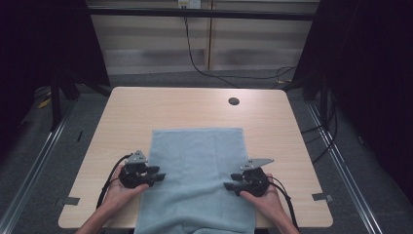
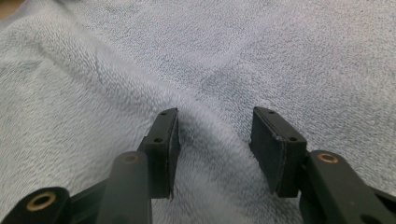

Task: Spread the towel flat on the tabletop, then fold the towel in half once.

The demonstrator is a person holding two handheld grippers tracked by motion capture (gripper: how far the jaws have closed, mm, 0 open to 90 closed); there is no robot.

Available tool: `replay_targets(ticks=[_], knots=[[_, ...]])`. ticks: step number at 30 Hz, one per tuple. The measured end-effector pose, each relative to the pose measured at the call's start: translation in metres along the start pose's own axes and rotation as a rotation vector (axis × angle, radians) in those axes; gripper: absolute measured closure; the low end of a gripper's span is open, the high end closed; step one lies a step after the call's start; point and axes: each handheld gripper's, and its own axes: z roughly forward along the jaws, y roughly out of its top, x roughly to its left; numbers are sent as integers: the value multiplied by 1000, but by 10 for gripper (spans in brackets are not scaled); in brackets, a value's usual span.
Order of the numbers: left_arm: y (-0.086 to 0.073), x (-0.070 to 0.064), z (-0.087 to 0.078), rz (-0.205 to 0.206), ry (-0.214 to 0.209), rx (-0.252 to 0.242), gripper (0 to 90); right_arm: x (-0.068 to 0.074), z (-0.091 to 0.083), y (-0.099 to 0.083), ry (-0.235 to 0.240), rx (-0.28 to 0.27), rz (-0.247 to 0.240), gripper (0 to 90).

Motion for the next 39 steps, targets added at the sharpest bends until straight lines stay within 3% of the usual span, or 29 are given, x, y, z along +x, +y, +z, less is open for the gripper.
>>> replay_targets(ticks=[5, 7, 9, 11, 12, 13, 15, 17, 19, 23, 25, 31, 33, 35, 39], knots=[[-15, -24, -12, 20, -29, 17, 570, 19, -11, -13, 5, 22, -32, 521], [-20, -31, -16, 0, -60, 19, 568, 28, -16, -19, 5, 28, -57, 521], [-25, -38, -20, 6, -75, 20, 568, 35, -20, -24, 14, 34, -44, 521], [-29, -41, -24, -30, -107, 25, 569, 40, -25, -30, 44, 35, -18, 521], [-30, -43, -26, -23, -116, 31, 568, 42, -26, -31, 48, 37, -15, 521], [-30, -44, -26, -8, -121, 43, 568, 43, -27, -32, 55, 39, -8, 521], [-25, -41, -27, -19, -128, 34, 560, 39, -29, -29, 56, 18, 6, 509], [-15, -34, -27, -17, -120, 0, 540, 28, -33, -20, 52, -45, 29, 489], [-2, -23, -24, -18, -90, -31, 529, 16, -35, -7, 6, -73, 8, 490], [19, 3, -13, -32, -30, -69, 527, -15, -25, 19, -67, -79, -5, 480], [26, 16, -8, -51, 1, -73, 520, -32, -18, 29, -75, -92, 21, 467], [35, 44, 5, -121, 44, -114, 504, -76, 2, 54, -144, -62, 38, 454], [35, 48, 9, -120, 51, -94, 504, -89, 8, 59, -138, -52, 63, 455], [36, 53, 10, -121, 48, -93, 500, -96, 14, 62, -172, -26, 62, 449], [37, 60, 6, -127, 68, -98, 490, -107, 23, 63, -182, -37, 89, 441]])
